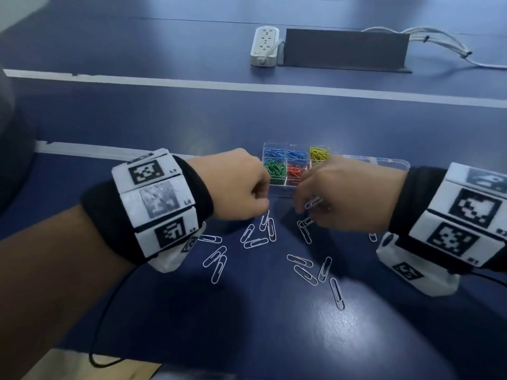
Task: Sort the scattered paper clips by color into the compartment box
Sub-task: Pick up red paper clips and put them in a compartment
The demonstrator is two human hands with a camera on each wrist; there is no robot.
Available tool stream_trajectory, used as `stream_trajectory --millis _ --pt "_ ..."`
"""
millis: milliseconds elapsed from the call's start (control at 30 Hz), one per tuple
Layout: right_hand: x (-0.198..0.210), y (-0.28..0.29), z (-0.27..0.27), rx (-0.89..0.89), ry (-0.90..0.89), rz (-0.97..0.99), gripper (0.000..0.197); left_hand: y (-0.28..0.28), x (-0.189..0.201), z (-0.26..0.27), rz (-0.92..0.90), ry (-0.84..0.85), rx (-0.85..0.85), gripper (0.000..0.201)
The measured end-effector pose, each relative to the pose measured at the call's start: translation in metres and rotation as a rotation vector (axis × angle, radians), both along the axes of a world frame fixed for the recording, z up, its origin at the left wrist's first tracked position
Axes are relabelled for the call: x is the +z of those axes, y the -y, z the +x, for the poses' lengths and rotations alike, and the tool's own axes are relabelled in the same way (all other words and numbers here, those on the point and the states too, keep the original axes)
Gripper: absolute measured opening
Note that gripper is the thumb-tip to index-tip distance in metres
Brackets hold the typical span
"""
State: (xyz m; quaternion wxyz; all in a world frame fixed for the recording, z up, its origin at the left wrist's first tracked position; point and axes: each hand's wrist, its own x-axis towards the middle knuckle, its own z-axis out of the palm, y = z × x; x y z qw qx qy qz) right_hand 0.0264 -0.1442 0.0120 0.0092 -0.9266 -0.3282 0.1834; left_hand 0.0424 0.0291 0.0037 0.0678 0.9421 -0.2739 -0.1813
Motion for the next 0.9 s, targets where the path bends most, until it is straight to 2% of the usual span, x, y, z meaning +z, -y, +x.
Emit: stream_trajectory --millis 133,200,300,433,633,733,833,900 --pt "-0.004 0.002 -0.004 0.106 0.026 -0.043 0.023 0.014 -0.004 0.001 0.106 0.005 0.017 0.032" --pt "-0.004 0.004 -0.007 0.119 0.045 -0.028 0.025 0.019 -0.004 0.002 0.121 0.022 0.003 0.027" --pt "-0.007 0.007 -0.013 0.096 0.052 -0.002 0.027 0.023 -0.002 0.001 0.102 0.006 -0.022 0.005" --pt "-0.013 0.008 -0.016 0.012 0.02 0.01 0.028 0.023 -0.002 -0.004 0.051 -0.038 -0.022 0.017" --pt "-0.01 0.009 -0.018 -0.049 -0.016 0.114 0.029 0.021 -0.004 -0.005 0.004 -0.034 -0.003 0.02" --pt "-0.011 0.009 -0.015 -0.256 -0.164 0.29 0.02 0.018 0.0 -0.002 -0.041 -0.038 0.02 0.019" --pt "-0.011 0.013 -0.009 -0.531 -0.523 0.548 0.016 0.014 0.004 0.003 -0.113 -0.079 0.085 0.022" --pt "-0.008 0.018 -0.004 -0.593 -0.628 0.601 0.016 0.011 0.004 0.009 -0.222 -0.192 0.164 0.023"
